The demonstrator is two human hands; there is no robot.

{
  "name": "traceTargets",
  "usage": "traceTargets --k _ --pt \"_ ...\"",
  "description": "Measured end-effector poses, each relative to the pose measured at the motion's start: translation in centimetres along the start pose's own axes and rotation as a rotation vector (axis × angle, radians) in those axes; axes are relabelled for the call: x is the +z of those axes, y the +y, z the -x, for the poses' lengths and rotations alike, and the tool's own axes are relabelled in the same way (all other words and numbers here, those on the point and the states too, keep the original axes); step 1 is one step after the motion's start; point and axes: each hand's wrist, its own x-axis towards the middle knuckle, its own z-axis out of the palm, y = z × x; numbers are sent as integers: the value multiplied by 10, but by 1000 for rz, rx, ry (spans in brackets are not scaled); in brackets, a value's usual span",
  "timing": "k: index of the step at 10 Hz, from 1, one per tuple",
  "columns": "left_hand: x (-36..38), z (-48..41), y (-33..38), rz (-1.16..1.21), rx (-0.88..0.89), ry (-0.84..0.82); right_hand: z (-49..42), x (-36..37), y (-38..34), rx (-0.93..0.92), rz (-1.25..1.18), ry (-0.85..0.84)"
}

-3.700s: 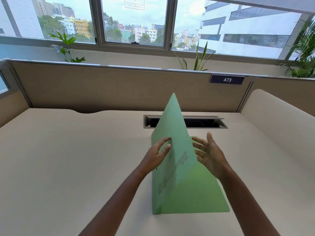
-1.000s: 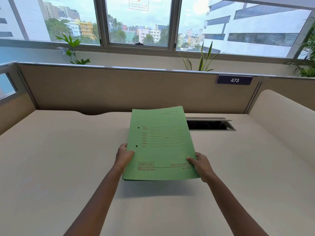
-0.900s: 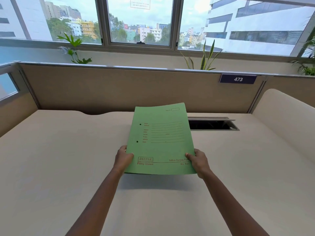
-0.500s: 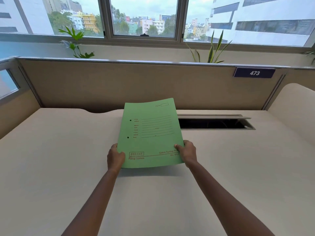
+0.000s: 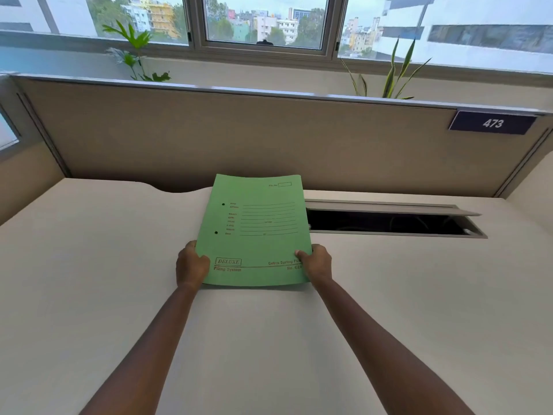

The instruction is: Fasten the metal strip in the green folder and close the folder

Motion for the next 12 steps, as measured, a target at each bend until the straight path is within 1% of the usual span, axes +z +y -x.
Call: traceTargets --k 2,3,4,5,6,8,9,11,12 --pt "3 -16 -6 -62 18 5 -10 14 3 21 47 3" --pt "5 -20 -6 -96 34 4 -11 16 2 11 163 19" --pt "8 -21 -5 -132 43 14 -13 14 1 -29 321 47" --pt "11 -20 -1 -189 44 20 -14 14 4 -79 415 72" --pt "13 -18 4 -268 31 16 -12 13 8 -124 453 78" --pt "16 -4 9 -403 52 20 0 3 16 -190 441 54" --pt "19 9 8 -442 105 43 10 -6 24 -222 474 35" --pt "31 47 5 -526 311 30 34 -32 43 -249 494 53" --pt "43 70 7 -576 387 -8 46 -45 52 -276 608 102"
